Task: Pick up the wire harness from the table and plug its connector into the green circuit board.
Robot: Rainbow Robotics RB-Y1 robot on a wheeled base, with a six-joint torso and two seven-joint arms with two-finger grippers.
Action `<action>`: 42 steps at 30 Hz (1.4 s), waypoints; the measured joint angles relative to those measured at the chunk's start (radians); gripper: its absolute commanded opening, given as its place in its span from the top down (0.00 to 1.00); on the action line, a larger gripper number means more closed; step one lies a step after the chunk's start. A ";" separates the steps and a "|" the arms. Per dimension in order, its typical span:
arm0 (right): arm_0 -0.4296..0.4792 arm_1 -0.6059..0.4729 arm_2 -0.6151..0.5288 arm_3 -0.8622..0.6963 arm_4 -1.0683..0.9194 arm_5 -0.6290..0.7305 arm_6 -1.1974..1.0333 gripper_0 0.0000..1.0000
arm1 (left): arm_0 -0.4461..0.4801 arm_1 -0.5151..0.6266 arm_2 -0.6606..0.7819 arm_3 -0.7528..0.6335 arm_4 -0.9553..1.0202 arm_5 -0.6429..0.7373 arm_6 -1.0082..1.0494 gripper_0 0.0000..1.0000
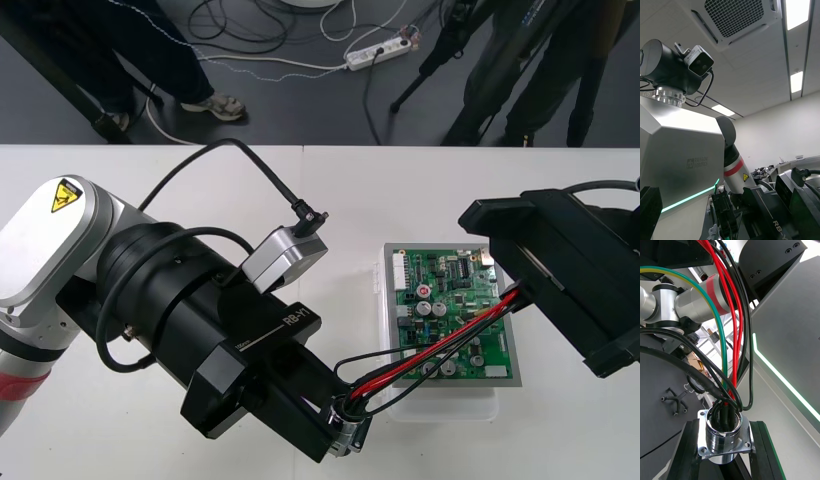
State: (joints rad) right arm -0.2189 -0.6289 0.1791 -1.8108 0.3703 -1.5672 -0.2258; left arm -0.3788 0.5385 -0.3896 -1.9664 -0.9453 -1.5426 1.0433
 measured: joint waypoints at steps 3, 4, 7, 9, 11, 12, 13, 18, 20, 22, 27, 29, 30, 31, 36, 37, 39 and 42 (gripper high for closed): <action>0.000 -0.002 0.000 0.000 -0.001 0.000 0.000 0.95 | 0.000 0.000 0.000 0.000 0.000 0.000 0.000 1.00; 0.000 -0.002 0.000 0.000 -0.001 0.000 0.000 1.00 | 0.000 0.000 0.000 0.000 0.000 0.000 0.000 1.00; 0.000 -0.002 0.000 0.000 0.000 0.000 0.000 1.00 | 0.000 -0.001 0.000 0.000 0.000 0.000 0.000 1.00; 0.000 -0.002 0.000 -0.001 0.000 0.000 0.000 1.00 | 0.000 -0.001 0.000 0.000 0.000 0.000 0.000 1.00; 0.000 -0.002 0.000 -0.004 0.001 0.000 0.000 1.00 | 0.000 -0.001 0.000 0.000 0.000 0.000 0.000 1.00; 0.000 -0.002 0.000 -0.006 0.002 0.000 0.001 1.00 | 0.000 -0.001 0.000 0.000 0.000 0.000 0.000 1.00; 0.000 -0.002 0.000 -0.007 0.003 0.000 0.001 1.00 | 0.000 -0.001 0.000 0.000 0.000 0.000 0.000 1.00; 0.000 -0.002 0.000 -0.011 0.012 0.000 0.002 1.00 | 0.000 -0.001 0.000 0.000 0.000 0.000 0.000 1.00; 0.000 -0.002 0.000 -0.011 0.013 0.000 0.002 1.00 | 0.000 -0.001 0.000 0.000 0.000 0.000 0.000 1.00; 0.000 -0.002 0.000 -0.011 0.013 0.000 0.002 1.00 | 0.000 -0.001 0.000 0.000 0.000 0.000 0.000 1.00; 0.000 -0.002 0.000 -0.011 0.013 0.000 0.002 1.00 | 0.000 -0.001 0.000 0.000 0.000 0.000 0.000 1.00; 0.000 -0.002 0.000 -0.011 0.014 0.000 0.002 1.00 | 0.000 -0.001 0.000 0.000 0.000 0.000 0.000 1.00; 0.000 -0.002 0.000 -0.011 0.014 0.000 0.002 1.00 | 0.000 -0.001 0.000 0.000 0.000 0.000 0.000 1.00; 0.000 -0.002 0.000 -0.011 0.014 0.000 0.002 1.00 | 0.000 -0.001 0.000 0.000 0.000 0.000 0.000 1.00; 0.000 -0.002 0.000 -0.011 0.014 0.000 0.002 1.00 | 0.000 -0.001 0.000 0.000 0.000 0.000 0.000 0.07; 0.000 -0.002 0.000 -0.011 0.014 0.000 0.002 1.00 | 0.000 -0.001 0.000 0.000 0.000 0.000 0.000 0.00; 0.000 -0.002 0.000 -0.011 0.015 0.000 0.002 1.00 | 0.000 -0.001 0.000 0.000 0.000 0.000 0.000 0.00; 0.000 -0.002 0.000 -0.011 0.017 0.000 0.002 1.00 | 0.000 -0.001 0.000 0.000 0.000 0.000 0.000 0.00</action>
State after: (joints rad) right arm -0.2189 -0.6307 0.1791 -1.8217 0.3872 -1.5672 -0.2238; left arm -0.3787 0.5377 -0.3897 -1.9664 -0.9453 -1.5429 1.0433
